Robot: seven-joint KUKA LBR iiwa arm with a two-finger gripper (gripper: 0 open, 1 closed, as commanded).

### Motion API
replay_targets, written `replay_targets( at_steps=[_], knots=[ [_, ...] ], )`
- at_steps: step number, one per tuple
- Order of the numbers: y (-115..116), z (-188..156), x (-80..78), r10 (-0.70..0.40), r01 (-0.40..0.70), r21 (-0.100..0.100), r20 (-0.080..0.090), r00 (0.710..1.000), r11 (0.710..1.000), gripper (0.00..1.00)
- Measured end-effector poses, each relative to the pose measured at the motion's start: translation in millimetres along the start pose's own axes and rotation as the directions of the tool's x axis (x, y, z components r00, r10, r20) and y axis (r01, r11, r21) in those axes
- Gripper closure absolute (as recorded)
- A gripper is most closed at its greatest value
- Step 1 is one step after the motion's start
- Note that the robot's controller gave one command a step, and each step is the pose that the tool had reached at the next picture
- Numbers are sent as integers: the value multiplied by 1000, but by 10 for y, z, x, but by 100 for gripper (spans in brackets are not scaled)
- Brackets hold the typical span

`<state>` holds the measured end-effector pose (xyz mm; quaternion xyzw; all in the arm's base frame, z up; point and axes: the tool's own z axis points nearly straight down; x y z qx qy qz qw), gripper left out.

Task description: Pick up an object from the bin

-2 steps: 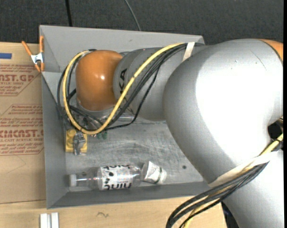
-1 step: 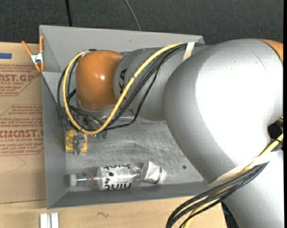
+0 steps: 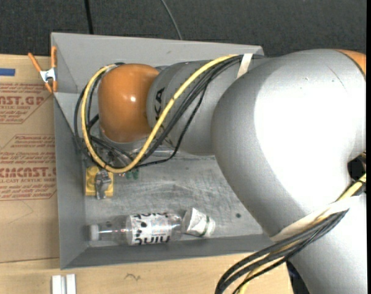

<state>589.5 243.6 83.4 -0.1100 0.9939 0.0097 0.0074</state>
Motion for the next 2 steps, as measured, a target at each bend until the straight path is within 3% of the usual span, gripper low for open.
replay_targets(
  at_steps=[2],
  knots=[
    [-26,-274,4,2,-2,14,-11,1000,1000,100]
  ],
)
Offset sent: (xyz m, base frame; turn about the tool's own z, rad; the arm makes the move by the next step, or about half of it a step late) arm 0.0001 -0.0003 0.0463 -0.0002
